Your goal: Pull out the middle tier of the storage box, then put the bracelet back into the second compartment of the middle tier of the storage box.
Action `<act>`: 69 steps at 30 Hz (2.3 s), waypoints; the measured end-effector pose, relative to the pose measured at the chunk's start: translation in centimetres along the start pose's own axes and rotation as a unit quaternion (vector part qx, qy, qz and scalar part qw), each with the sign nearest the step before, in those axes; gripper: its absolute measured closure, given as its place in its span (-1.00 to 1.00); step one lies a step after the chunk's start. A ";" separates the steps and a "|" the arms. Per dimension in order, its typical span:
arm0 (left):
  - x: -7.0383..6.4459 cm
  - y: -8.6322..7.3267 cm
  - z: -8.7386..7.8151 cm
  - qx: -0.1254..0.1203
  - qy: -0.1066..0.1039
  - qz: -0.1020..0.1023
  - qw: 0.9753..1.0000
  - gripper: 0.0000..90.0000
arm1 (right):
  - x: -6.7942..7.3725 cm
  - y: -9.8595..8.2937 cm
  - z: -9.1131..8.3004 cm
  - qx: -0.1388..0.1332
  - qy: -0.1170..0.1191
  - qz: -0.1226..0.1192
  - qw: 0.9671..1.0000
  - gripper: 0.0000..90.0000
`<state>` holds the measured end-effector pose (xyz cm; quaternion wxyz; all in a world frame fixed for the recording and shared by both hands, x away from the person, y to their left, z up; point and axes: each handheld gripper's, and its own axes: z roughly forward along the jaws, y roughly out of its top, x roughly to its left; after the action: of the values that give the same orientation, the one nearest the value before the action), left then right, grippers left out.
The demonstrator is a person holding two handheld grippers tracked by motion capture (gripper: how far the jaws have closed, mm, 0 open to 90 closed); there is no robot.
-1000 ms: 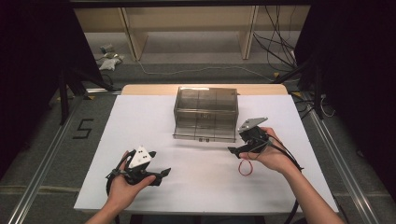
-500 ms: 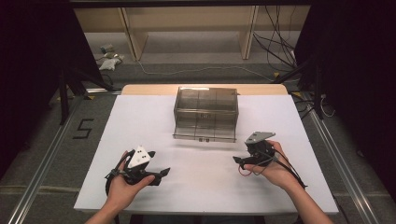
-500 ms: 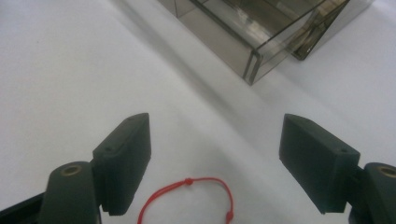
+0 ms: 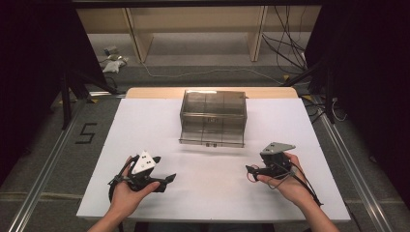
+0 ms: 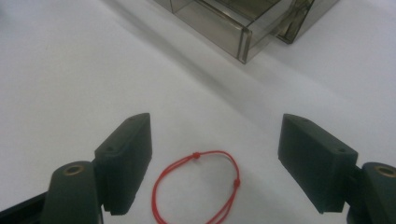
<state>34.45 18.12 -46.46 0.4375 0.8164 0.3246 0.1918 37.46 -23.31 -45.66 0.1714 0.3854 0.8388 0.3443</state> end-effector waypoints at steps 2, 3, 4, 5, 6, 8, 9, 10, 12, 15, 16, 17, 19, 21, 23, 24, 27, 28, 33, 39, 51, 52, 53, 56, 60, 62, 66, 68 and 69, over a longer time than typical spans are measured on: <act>0.0 0.0 0.0 0.000 0.000 -0.001 1.000 -0.61 | -0.1 -0.2 -0.1 0.004 -0.002 0.003 1.000 -0.41; 0.0 0.0 0.0 0.000 0.000 -0.001 1.000 -0.61 | -0.1 -0.2 -0.1 0.004 -0.002 0.003 1.000 -0.41; 0.0 0.0 0.0 0.000 -0.001 -0.002 1.000 -0.61 | -0.1 -0.3 -0.1 0.007 -0.002 0.004 1.000 -0.41; 0.1 0.0 0.0 0.000 -0.001 -0.002 1.000 -0.61 | -0.1 -0.4 -0.2 0.006 -0.003 0.004 1.000 -0.41; 0.1 0.0 0.0 0.000 -0.001 -0.002 1.000 -0.61 | -0.2 -0.4 -0.3 0.006 -0.003 0.006 1.000 -0.41; 0.1 0.0 0.1 0.002 0.000 -0.001 1.000 -0.61 | -0.3 -0.5 -0.4 0.003 -0.005 0.007 1.000 -0.41; 0.1 0.0 0.1 0.002 0.000 0.000 1.000 -0.61 | -0.3 -0.5 -0.4 0.003 -0.005 0.007 1.000 -0.41; 0.1 0.0 0.1 0.002 -0.001 0.000 1.000 -0.61 | -0.3 -0.5 -0.4 0.003 -0.005 0.008 1.000 -0.41; 0.1 0.0 0.1 0.002 -0.001 0.001 1.000 -0.61 | -0.3 -0.6 -0.4 0.005 -0.005 0.010 1.000 -0.41; 0.1 0.0 0.1 0.002 -0.001 0.001 1.000 -0.61 | -0.4 -0.7 -0.5 0.007 -0.005 0.012 1.000 -0.41; 0.1 0.0 0.1 0.002 -0.001 0.001 1.000 -0.61 | -0.5 -0.7 -0.5 0.005 -0.006 0.012 1.000 -0.41; 0.1 0.0 0.1 0.002 -0.001 0.001 1.000 -0.61 | -0.5 -0.7 -0.5 0.005 -0.006 0.013 1.000 -0.41; 0.1 0.0 0.1 0.002 -0.002 0.000 1.000 -0.61 | -0.5 -0.7 -0.5 0.004 -0.008 0.014 1.000 -0.41; 0.1 0.0 0.1 0.002 -0.003 0.001 1.000 -0.61 | -0.5 -0.7 -0.5 0.004 -0.009 0.014 1.000 -0.41; 0.1 0.0 0.1 0.002 -0.003 0.001 1.000 -0.61 | -0.5 -0.7 -0.5 0.006 -0.010 0.014 1.000 -0.41; 0.1 0.0 0.1 0.002 -0.003 0.002 1.000 -0.61 | -0.5 -0.7 -0.5 0.007 -0.010 0.014 1.000 -0.41; 0.1 0.0 0.0 0.001 -0.001 0.002 1.000 -0.61 | -0.5 -0.8 -0.5 0.008 -0.012 0.012 1.000 -0.41; 0.1 0.0 0.1 0.001 0.000 0.003 1.000 -0.61 | -0.5 -0.8 -0.5 0.008 -0.012 0.013 1.000 -0.41; 0.0 0.1 0.2 0.001 -0.002 0.001 1.000 -0.61 | -0.7 -0.9 -0.5 0.011 -0.013 0.017 1.000 -0.41; 0.2 0.0 0.2 0.001 -0.003 -0.001 1.000 -0.61 | -1.0 -0.8 -0.4 0.009 -0.018 0.024 0.999 -0.41; 0.1 0.1 0.3 0.004 0.001 0.003 1.000 -0.61 | -1.1 -1.1 -0.5 0.012 -0.020 0.027 0.999 -0.41; 0.1 0.1 0.3 0.004 0.001 0.003 1.000 -0.61 | -1.1 -1.1 -0.5 0.012 -0.020 0.027 0.999 -0.41; 0.1 0.1 0.3 0.004 0.001 0.003 1.000 -0.61 | -1.1 -1.1 -0.5 0.012 -0.020 0.027 0.999 -0.41; 0.1 0.1 0.2 0.000 0.000 0.000 1.000 -0.61 | -1.1 -1.1 -0.6 0.011 -0.019 0.030 0.999 -0.40; 0.3 0.1 0.3 0.002 -0.003 -0.001 1.000 -0.61 | -1.3 -1.1 -0.4 0.016 -0.018 0.034 0.999 -0.36; 0.3 0.1 0.3 0.000 -0.003 -0.002 1.000 -0.61 | -1.3 -1.1 -0.3 0.019 -0.017 0.032 0.999 -0.29; 0.2 0.1 0.1 -0.003 -0.003 -0.001 1.000 -0.61 | -1.2 -1.1 -0.3 0.024 -0.015 0.035 0.999 -0.22; 0.2 0.1 0.1 -0.003 -0.002 -0.001 1.000 -0.61 | -1.3 -1.2 -0.2 0.027 -0.014 0.036 0.999 -0.18; 0.2 0.1 0.1 -0.003 -0.002 -0.001 1.000 -0.61 | -1.3 -1.2 -0.2 0.029 -0.014 0.038 0.999 -0.16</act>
<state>34.68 18.14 -46.42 0.4406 0.8151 0.3243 0.1903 37.55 -25.02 -46.32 0.1587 0.4260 0.8308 0.3211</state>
